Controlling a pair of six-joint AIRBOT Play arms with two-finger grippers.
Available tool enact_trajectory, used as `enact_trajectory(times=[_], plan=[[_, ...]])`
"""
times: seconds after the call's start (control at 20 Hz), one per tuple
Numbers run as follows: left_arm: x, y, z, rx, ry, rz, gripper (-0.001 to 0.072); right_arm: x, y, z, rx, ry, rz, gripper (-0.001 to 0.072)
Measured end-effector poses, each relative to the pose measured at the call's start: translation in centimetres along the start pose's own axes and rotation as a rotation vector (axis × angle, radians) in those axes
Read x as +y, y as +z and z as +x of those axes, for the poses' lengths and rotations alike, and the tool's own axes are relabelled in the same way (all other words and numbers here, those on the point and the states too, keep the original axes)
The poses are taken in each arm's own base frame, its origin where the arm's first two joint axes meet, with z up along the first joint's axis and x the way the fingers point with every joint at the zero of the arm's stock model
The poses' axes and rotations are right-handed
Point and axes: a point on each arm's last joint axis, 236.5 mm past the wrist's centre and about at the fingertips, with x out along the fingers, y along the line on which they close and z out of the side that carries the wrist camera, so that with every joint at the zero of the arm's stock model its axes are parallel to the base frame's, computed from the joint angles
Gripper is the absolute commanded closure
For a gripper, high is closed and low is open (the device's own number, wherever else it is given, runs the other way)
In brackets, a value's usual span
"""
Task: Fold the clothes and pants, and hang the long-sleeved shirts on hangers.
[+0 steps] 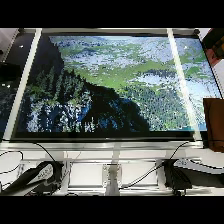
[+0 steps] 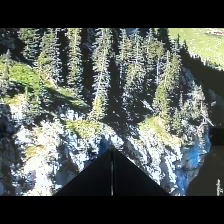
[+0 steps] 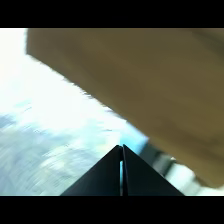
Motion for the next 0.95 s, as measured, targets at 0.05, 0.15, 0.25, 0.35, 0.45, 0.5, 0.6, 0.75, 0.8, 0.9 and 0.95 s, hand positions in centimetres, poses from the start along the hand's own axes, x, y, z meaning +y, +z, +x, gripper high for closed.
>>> enact_trajectory(times=[0.05, 0.15, 0.25, 0.35, 0.45, 0.5, 0.6, 0.75, 0.8, 0.9, 0.95], plan=[[0.0, 0.0, 0.0, 0.000, 0.000, 0.000, 0.0693, 3.1, -0.6, 0.1, 0.010, 0.053, -0.082, 0.0705], [0.0, 0.0, 0.0, 0.000, 0.000, 0.000, 0.0693, 9.1, -2.6, 0.3, 0.035, 0.135, -0.243, 0.0705], [0.0, 0.0, 0.0, 0.000, 0.000, 0.000, 0.0693, 15.7, -6.5, 0.3, 0.077, 0.201, -0.443, 0.0705], [0.0, 0.0, 0.0, 0.000, 0.000, 0.000, 0.0693, 21.4, -11.8, 0.0, 0.128, 0.244, -0.648, 0.0705], [0.0, 0.0, 0.0, 0.000, 0.000, 0.000, 0.0693, 25.6, -17.9, -0.7, 0.180, 0.268, -0.865, 0.0705], [0.0, 0.0, 0.0, 0.000, 0.000, 0.000, 0.0693, 26.9, -20.8, -1.0, 0.206, 0.271, -0.967, 0.0705], [0.0, 0.0, 0.0, 0.000, 0.000, 0.000, 0.0693, 28.5, -25.7, -1.7, 0.234, 0.264, -1.149, 0.0705], [0.0, 0.0, 0.0, 0.000, 0.000, 0.000, 0.0693, 29.2, -28.6, -2.1, 0.209, 0.207, -1.308, 0.0704], [0.0, 0.0, 0.0, 0.000, 0.000, 0.000, 0.0693, 29.1, -28.6, -2.1, 0.193, 0.179, -1.334, 0.0705], [0.0, 0.0, 0.0, 0.001, 0.000, 0.000, 0.0693, 28.9, -28.2, -1.9, 0.169, 0.142, -1.356, 0.0705], [0.0, 0.0, 0.0, 0.001, 0.000, 0.000, 0.0693, 28.8, -28.1, -1.9, 0.164, 0.132, -1.361, 0.0704]])
